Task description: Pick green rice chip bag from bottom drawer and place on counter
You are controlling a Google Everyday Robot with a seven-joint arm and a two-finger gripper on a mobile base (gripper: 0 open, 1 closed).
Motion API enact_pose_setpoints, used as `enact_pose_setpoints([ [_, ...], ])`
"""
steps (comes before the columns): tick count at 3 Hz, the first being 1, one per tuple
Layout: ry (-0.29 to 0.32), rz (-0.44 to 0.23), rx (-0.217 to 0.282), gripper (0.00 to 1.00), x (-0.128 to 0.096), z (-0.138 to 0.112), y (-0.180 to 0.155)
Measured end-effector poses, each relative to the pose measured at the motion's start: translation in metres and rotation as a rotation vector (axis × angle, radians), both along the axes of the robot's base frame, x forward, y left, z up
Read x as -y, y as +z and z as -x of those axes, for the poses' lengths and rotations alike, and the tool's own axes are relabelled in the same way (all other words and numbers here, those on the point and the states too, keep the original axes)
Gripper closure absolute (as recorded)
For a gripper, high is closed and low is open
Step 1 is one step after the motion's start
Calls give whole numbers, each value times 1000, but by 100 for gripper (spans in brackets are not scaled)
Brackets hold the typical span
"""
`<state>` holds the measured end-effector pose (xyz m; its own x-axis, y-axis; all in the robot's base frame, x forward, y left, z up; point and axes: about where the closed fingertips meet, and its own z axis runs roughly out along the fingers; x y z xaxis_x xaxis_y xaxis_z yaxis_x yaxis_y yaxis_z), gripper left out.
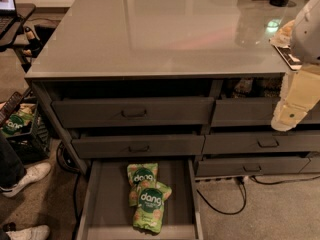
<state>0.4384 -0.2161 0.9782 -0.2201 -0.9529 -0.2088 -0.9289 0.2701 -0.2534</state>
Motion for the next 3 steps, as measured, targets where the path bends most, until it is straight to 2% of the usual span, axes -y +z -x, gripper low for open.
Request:
enact_pose_setpoints([
  [1,0,-1,3,0,-2,1,-2],
  [2,27,5,-26,0,-18,3,-28],
  [3,61,19,-82,0,-35,6,-72],
])
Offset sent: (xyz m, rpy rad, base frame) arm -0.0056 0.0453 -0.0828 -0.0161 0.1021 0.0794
